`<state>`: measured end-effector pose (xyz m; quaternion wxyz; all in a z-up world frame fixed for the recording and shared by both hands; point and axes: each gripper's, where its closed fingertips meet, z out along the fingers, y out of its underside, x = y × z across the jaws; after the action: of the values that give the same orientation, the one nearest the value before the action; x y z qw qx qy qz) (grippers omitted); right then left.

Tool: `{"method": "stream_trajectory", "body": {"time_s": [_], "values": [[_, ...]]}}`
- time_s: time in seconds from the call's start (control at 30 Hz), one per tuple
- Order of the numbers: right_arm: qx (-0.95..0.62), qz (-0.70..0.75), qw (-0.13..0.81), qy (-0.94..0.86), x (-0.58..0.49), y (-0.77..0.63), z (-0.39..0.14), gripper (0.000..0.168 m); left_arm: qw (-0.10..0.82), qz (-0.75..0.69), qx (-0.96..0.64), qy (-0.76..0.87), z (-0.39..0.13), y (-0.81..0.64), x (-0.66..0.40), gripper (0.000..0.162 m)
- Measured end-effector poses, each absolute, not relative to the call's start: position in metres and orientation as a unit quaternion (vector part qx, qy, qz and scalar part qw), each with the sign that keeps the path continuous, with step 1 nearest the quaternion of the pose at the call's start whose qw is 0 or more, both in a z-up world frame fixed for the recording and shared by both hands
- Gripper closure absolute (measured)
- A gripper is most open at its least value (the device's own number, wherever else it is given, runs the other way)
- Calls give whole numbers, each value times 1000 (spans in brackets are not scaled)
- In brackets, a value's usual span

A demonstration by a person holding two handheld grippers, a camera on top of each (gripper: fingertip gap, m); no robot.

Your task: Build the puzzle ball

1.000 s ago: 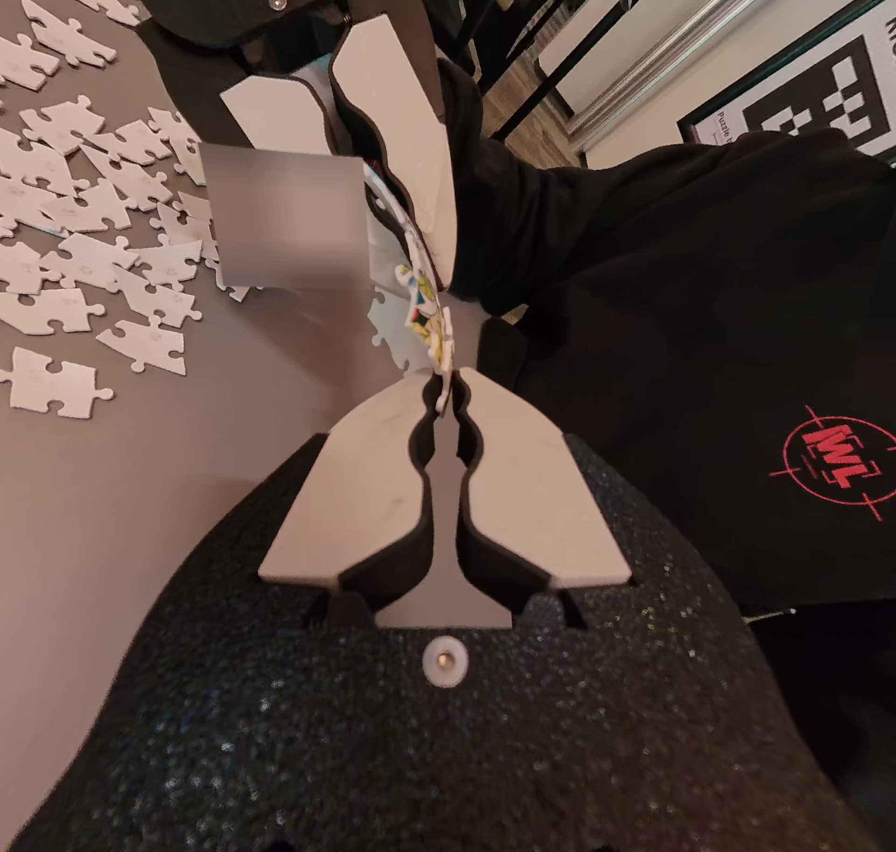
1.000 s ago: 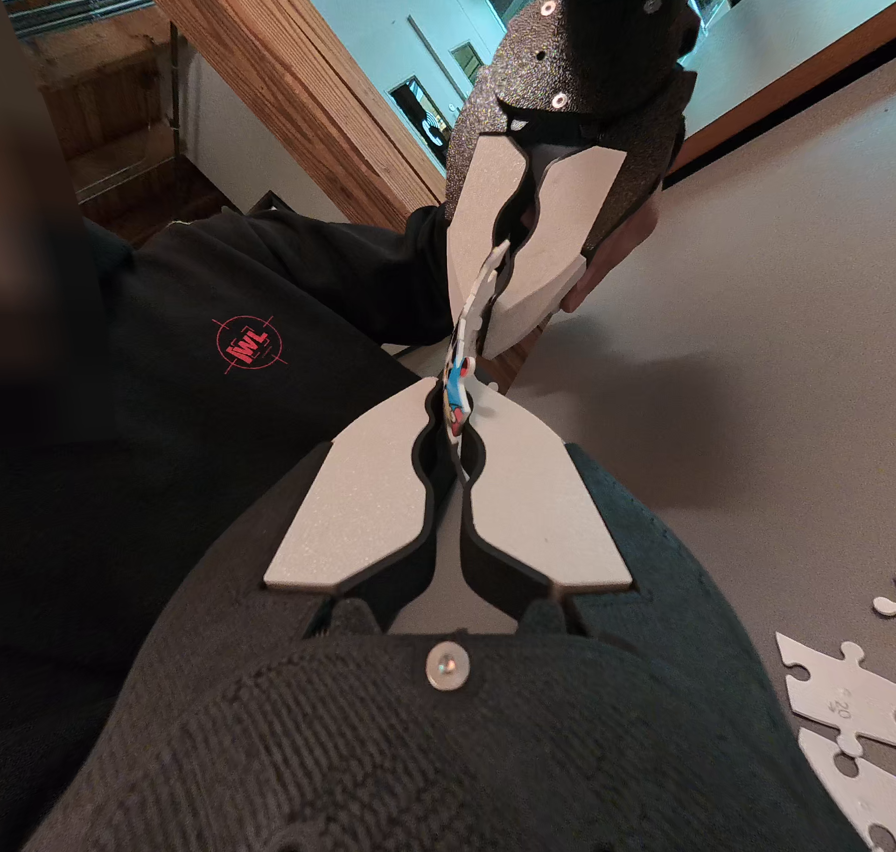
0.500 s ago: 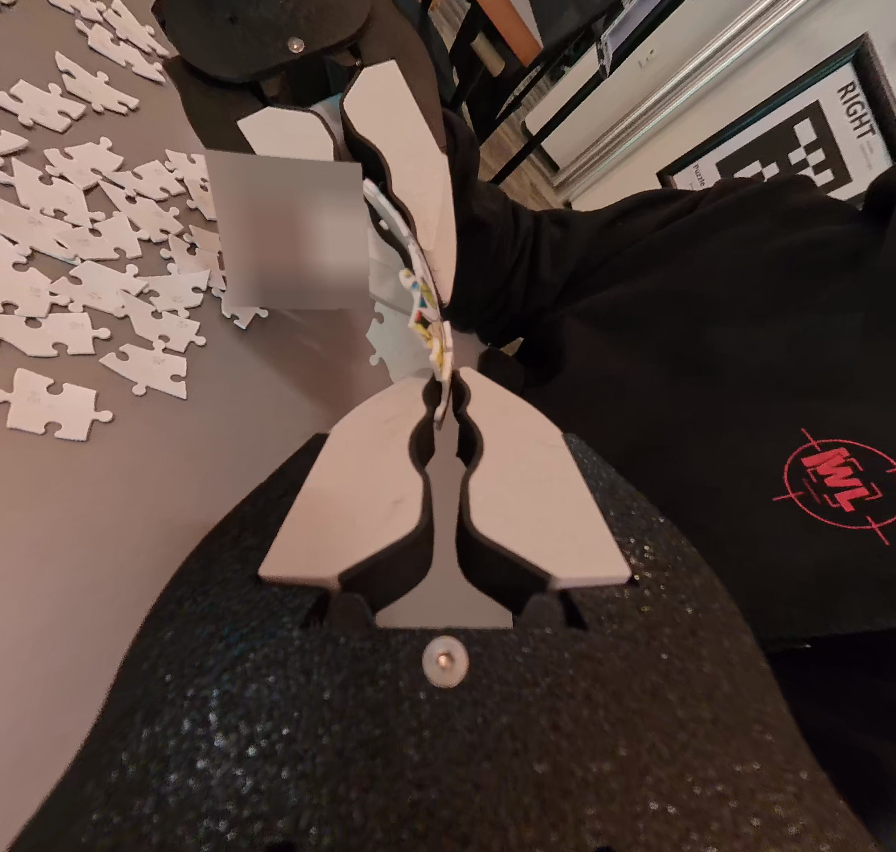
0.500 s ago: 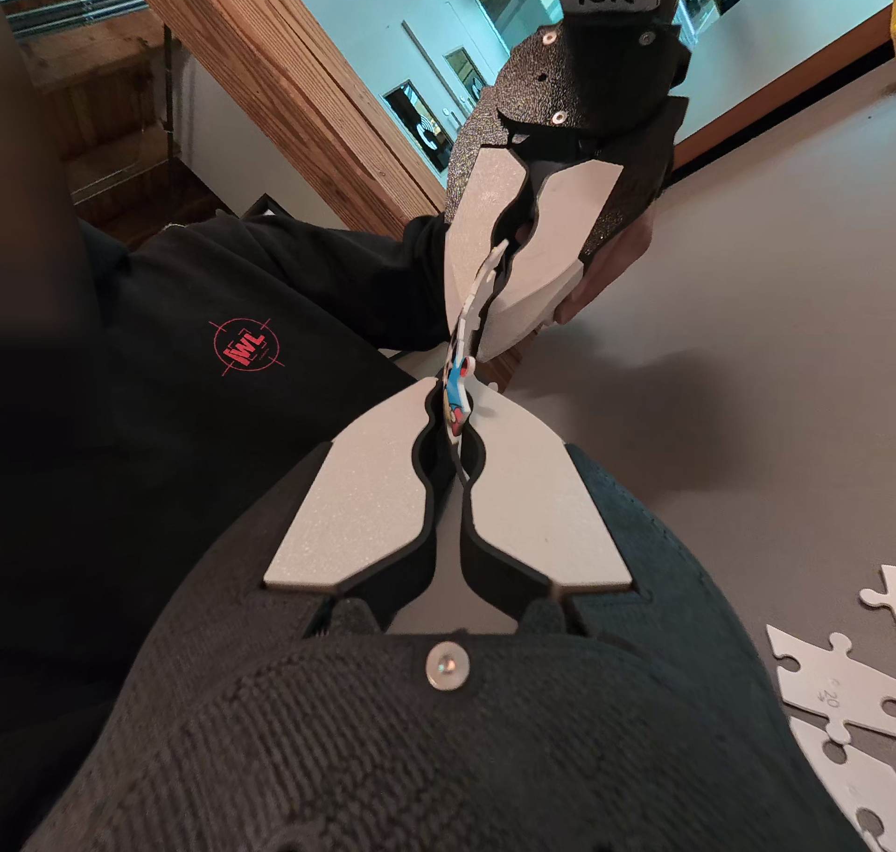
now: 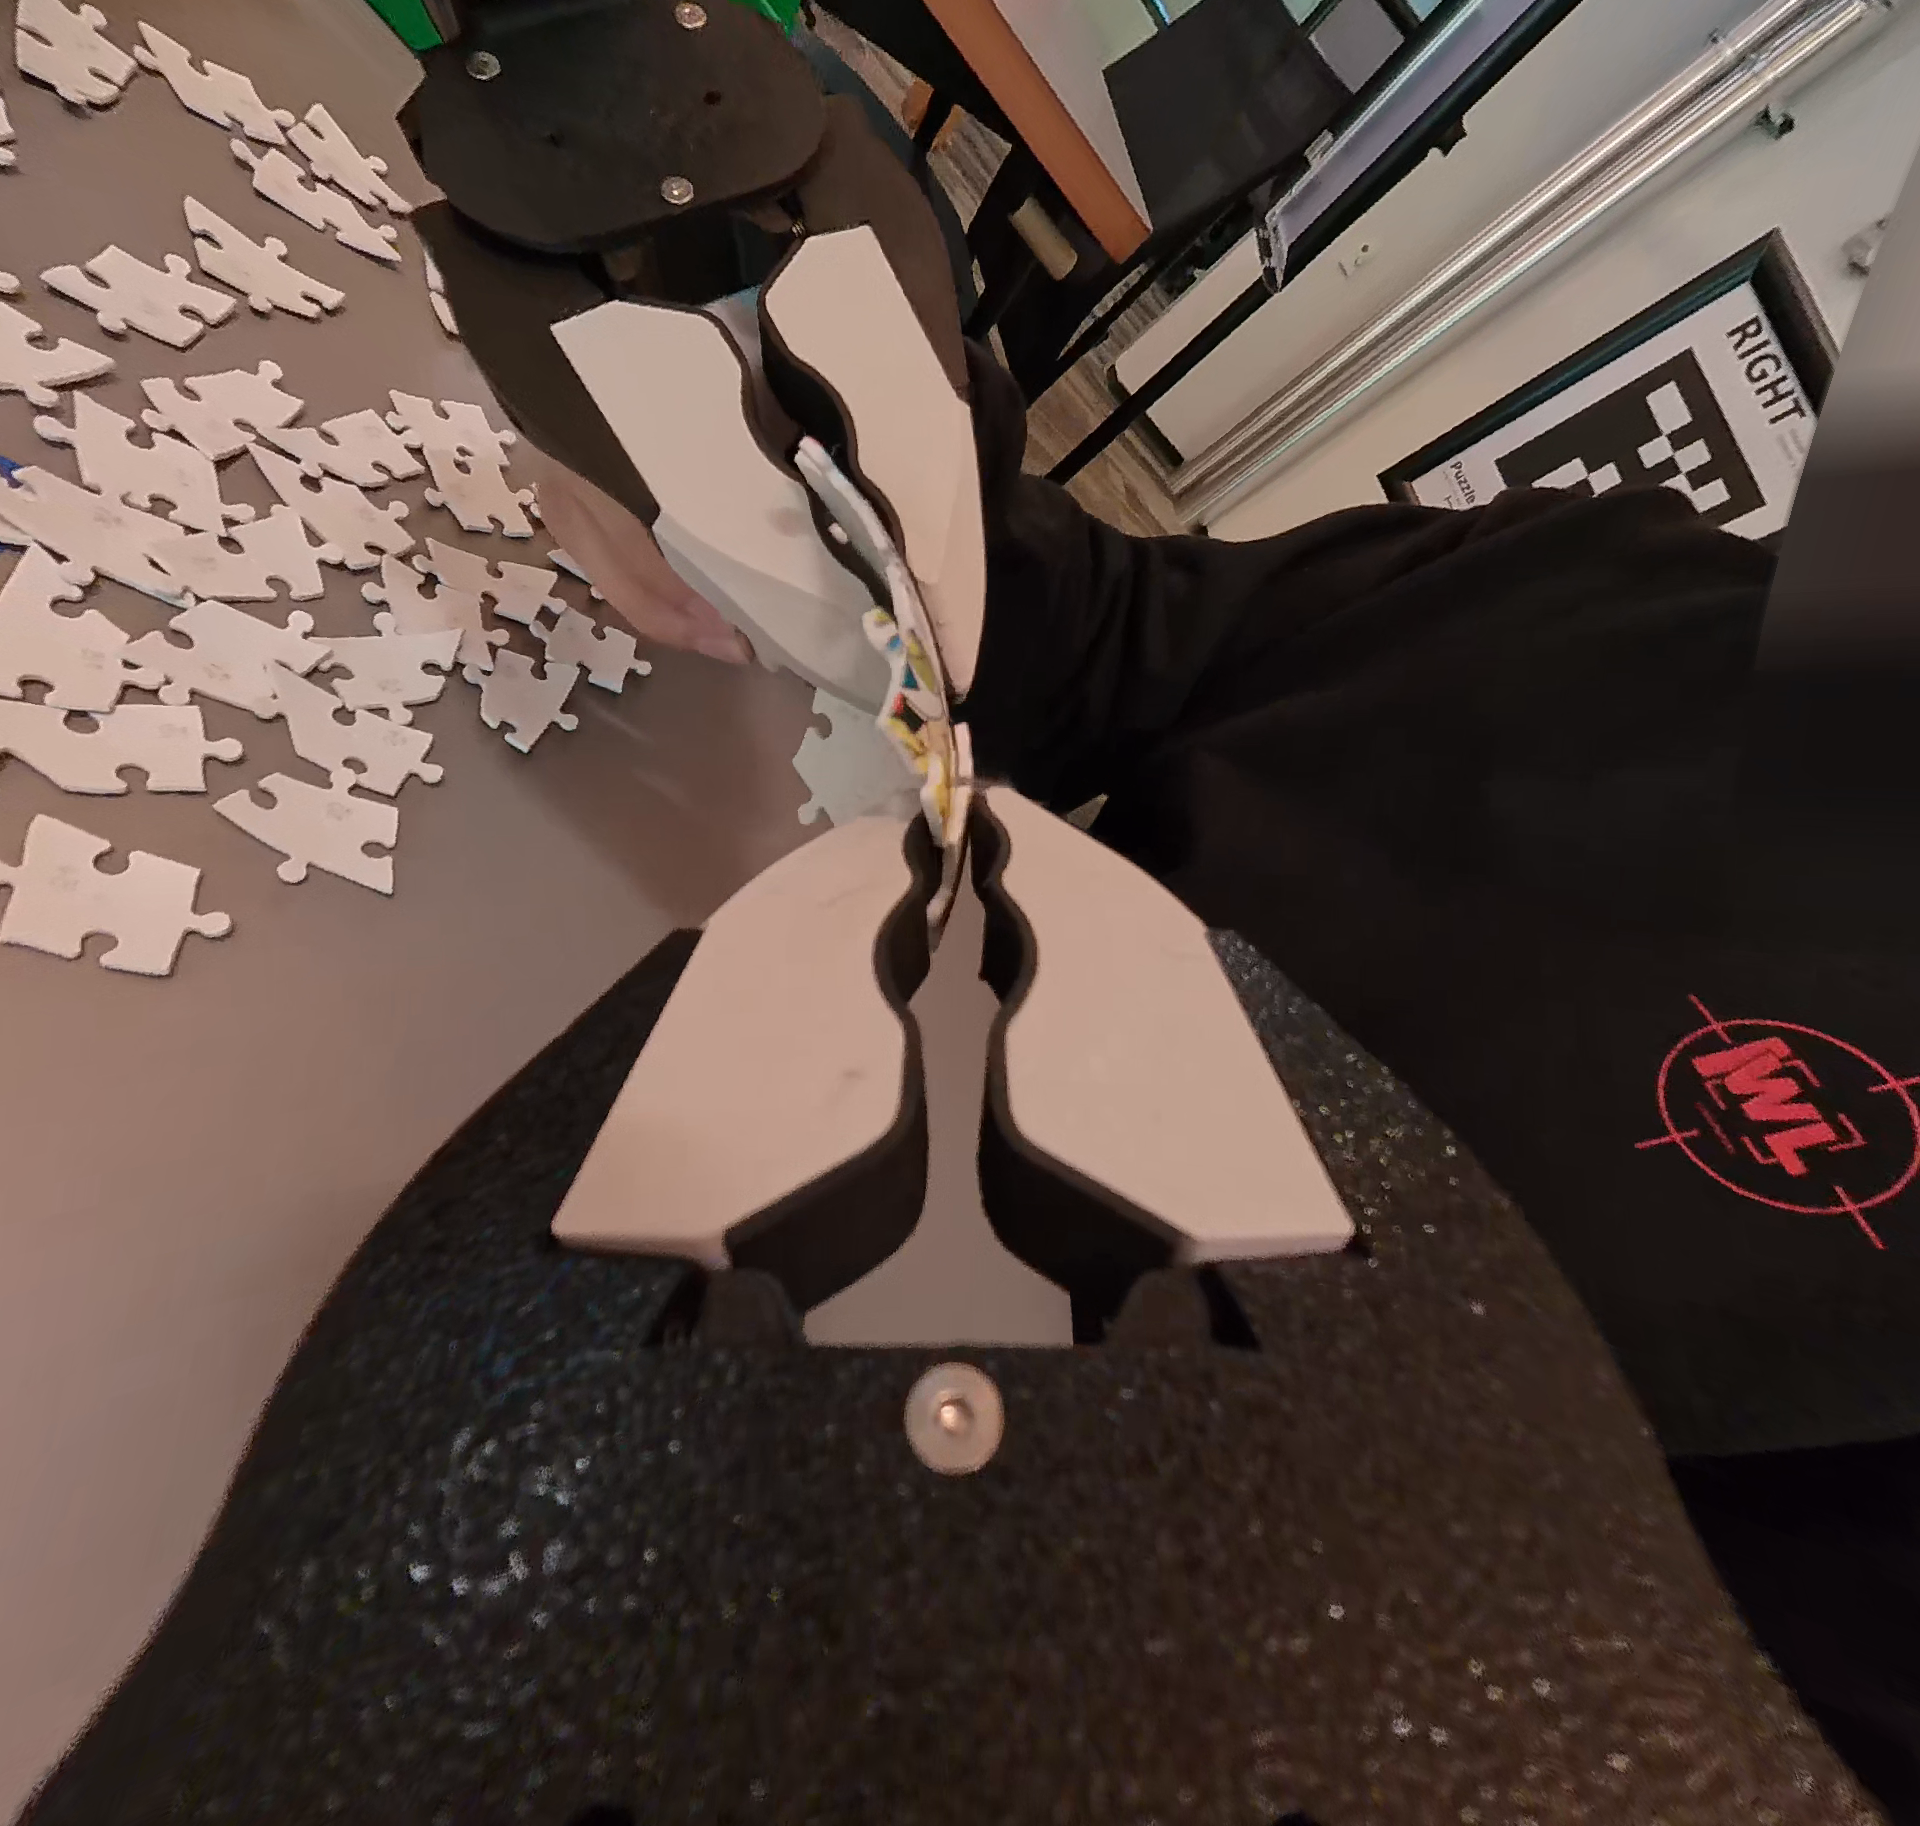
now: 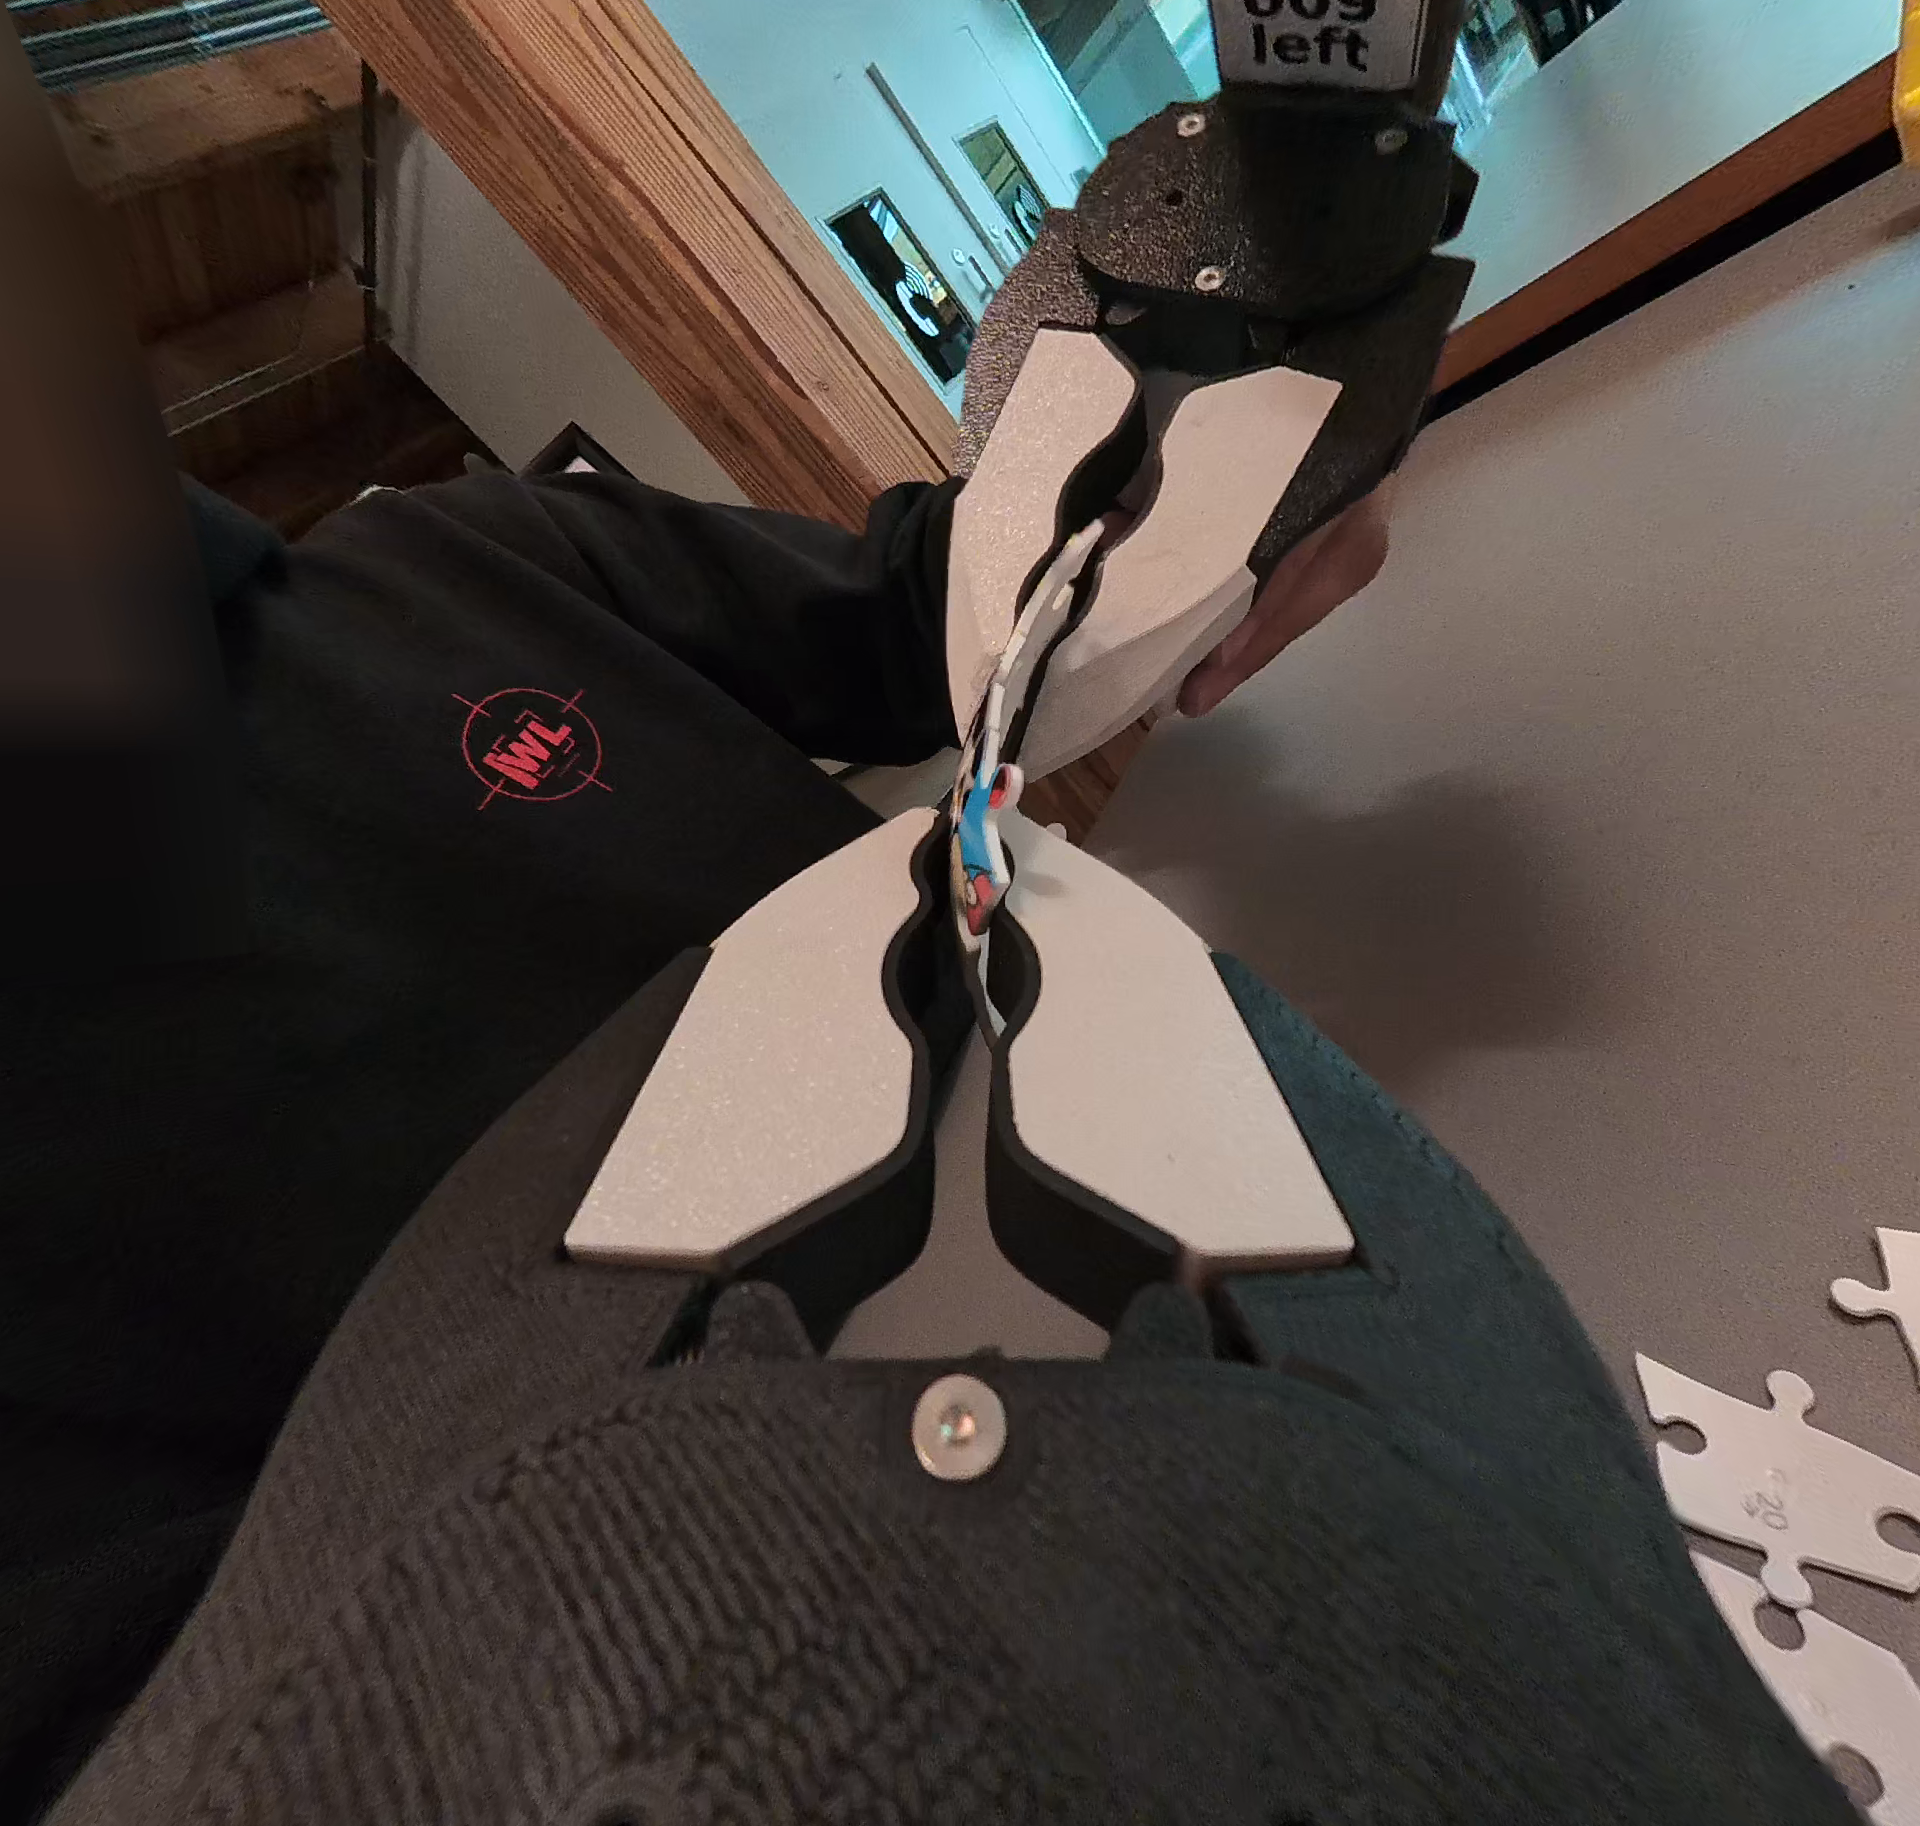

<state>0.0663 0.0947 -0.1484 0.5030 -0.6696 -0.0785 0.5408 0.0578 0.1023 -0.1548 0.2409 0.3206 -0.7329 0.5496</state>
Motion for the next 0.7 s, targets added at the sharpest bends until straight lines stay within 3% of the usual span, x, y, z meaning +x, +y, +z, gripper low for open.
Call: {"method": "stream_trajectory", "body": {"time_s": [0.7], "values": [[-654,550,516,-64,72,96,-144,164,198,570,337,-723,-153,106,66,153]]}}
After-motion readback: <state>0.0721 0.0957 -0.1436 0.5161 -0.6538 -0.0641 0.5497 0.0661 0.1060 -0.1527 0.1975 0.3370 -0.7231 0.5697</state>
